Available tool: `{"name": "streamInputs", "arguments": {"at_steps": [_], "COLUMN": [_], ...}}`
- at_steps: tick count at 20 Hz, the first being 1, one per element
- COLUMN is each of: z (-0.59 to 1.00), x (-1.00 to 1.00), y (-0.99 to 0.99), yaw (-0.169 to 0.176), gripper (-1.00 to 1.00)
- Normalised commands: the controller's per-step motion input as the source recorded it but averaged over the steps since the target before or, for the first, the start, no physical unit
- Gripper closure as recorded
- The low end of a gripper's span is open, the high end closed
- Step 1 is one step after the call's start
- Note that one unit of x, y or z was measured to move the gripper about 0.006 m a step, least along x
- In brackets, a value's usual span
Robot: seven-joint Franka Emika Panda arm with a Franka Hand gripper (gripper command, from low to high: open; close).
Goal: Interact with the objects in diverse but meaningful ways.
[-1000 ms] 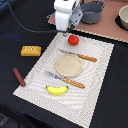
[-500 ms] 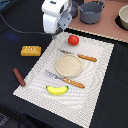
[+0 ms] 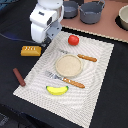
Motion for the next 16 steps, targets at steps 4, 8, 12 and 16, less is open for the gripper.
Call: {"name": "streamInputs", "arguments": {"at_steps": [4, 8, 12, 16], "z": [0.00, -0.04, -0.15, -0.30], "x": [-0.63, -0.58, -0.57, -0.72], "y": [-0.44, -0.27, -0.15, -0.15], "yaw": [0.043, 0.099, 0.133, 0.096], "gripper": [-1.00, -1.00, -1.00, -1.00]}}
